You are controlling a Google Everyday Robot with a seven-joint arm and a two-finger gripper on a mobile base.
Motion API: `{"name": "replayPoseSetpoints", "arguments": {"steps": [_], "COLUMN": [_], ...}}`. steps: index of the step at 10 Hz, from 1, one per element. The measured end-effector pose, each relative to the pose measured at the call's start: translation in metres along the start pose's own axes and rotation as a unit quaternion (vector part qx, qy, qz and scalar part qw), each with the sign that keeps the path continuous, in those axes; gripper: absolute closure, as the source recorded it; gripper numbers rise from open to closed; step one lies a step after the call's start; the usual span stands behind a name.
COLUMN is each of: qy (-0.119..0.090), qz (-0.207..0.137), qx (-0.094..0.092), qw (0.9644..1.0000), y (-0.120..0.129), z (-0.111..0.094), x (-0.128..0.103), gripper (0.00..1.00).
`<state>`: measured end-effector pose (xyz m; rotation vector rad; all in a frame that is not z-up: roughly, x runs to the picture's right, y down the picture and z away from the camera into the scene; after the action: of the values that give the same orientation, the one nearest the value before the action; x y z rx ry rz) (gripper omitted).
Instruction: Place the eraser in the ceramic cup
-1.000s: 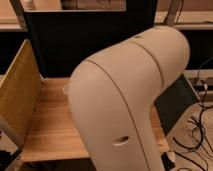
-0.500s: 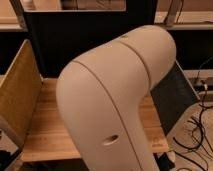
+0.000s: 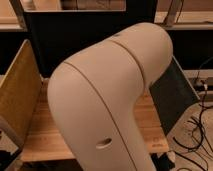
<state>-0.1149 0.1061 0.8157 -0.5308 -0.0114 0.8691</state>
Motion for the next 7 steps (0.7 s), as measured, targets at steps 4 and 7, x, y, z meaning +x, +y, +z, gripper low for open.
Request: {"name": "replayPoseSetpoints", "arguments": {"steps": [4,7], "qy": [0.031,0.053], "qz": [-0.091,-0.117], "qx": [-0.032,-0.039], "qw": [0.9948,0.991], "y": [0.058,0.071], "z": [0.025,0.049], "x": [0.008,0.001], "gripper": [0.2,0.2]}}
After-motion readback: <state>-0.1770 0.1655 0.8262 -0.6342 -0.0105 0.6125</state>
